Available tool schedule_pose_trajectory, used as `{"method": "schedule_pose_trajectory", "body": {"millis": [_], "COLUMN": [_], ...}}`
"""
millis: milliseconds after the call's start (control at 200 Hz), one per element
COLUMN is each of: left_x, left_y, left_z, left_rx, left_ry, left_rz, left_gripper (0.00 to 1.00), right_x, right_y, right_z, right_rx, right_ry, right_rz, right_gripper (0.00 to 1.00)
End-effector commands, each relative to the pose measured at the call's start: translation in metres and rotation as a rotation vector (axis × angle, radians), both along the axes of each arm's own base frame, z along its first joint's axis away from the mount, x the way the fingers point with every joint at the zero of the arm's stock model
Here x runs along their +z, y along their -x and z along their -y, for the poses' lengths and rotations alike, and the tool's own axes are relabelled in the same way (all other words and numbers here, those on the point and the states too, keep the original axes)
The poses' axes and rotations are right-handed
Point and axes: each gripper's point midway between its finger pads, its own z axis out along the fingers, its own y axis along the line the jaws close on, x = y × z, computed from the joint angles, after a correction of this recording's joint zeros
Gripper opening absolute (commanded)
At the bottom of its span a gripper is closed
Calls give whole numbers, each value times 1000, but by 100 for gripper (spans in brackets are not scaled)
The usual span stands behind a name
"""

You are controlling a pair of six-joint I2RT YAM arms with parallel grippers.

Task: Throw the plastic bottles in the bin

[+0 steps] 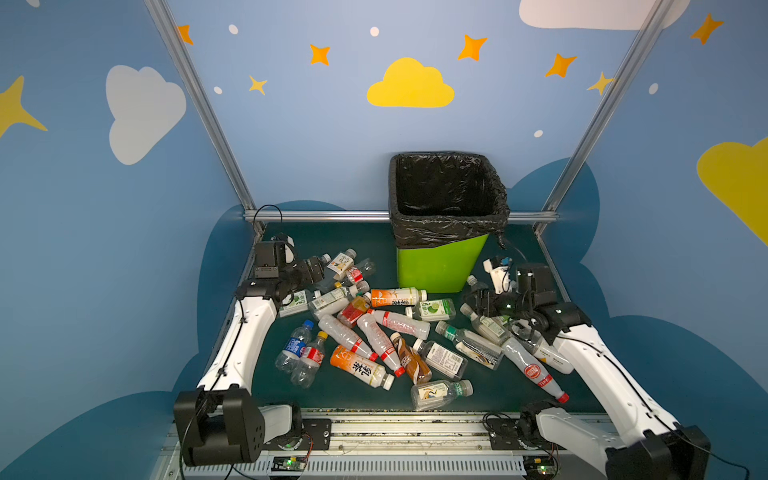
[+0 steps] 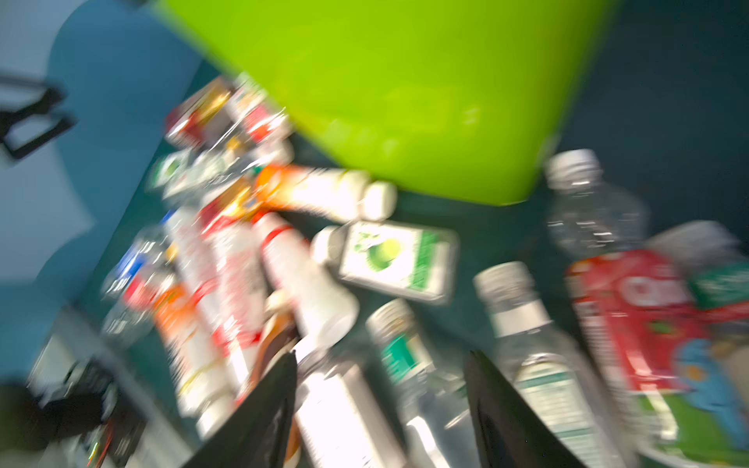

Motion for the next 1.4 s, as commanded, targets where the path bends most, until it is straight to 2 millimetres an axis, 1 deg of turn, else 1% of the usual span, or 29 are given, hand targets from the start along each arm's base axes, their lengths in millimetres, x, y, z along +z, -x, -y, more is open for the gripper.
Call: {"method": "schedule_pose_trajectory", "body": {"millis": [0, 45, 70, 115, 155, 220, 315, 426, 586, 671, 731, 816, 906, 1026, 1096, 1257, 1397], "left_x": [-14, -18, -20, -23, -24, -25, -22, -17, -11, -7, -5, -3, -3, -6, -7, -8, -7], "left_y": [39, 49, 55, 66, 76, 92, 112, 132, 155, 164, 168, 172, 175, 180, 182, 185, 185], "left_z": [18, 21, 22, 24, 26, 26, 27, 30, 34, 37, 40, 42, 46, 50, 50, 50, 52], "left_rx": [27, 44, 54, 73, 78, 102, 132, 145, 126, 108, 99, 88, 72, 58, 59, 59, 53], "left_ry": [160, 183, 194, 215, 219, 207, 224, 250, 254, 261, 269, 276, 288, 295, 297, 301, 304], "left_rz": [-146, -176, -192, -218, -227, -237, -225, -216, -250, -279, -291, -299, -309, -326, -327, -325, -323], "left_gripper": [94, 87, 85, 84, 84, 84, 85, 84, 85, 86, 86, 86, 86, 86, 86, 86, 86], "right_x": [1, 4, 5, 8, 6, -3, -24, -34, -47, -56, -62, -72, -81, -93, -98, -108, -118], "right_y": [48, 62, 70, 84, 98, 113, 142, 172, 201, 213, 217, 218, 221, 222, 222, 219, 203], "right_z": [-19, -30, -35, -43, -49, -49, -44, -43, -48, -50, -52, -53, -60, -65, -68, -78, -80], "right_rx": [86, 131, 154, 194, 233, 261, 314, 400, 501, 555, 590, 617, 648, 666, 679, 703, 663], "right_ry": [23, 25, 28, 38, 67, 140, 276, 370, 460, 530, 573, 639, 651, 685, 702, 751, 872], "right_rz": [-93, -94, -99, -105, -114, -129, -183, -194, -156, -142, -128, -119, -133, -144, -144, -138, -115], "right_gripper": [65, 64, 64, 65, 65, 65, 65, 67, 68, 72, 73, 75, 76, 76, 77, 81, 83]}}
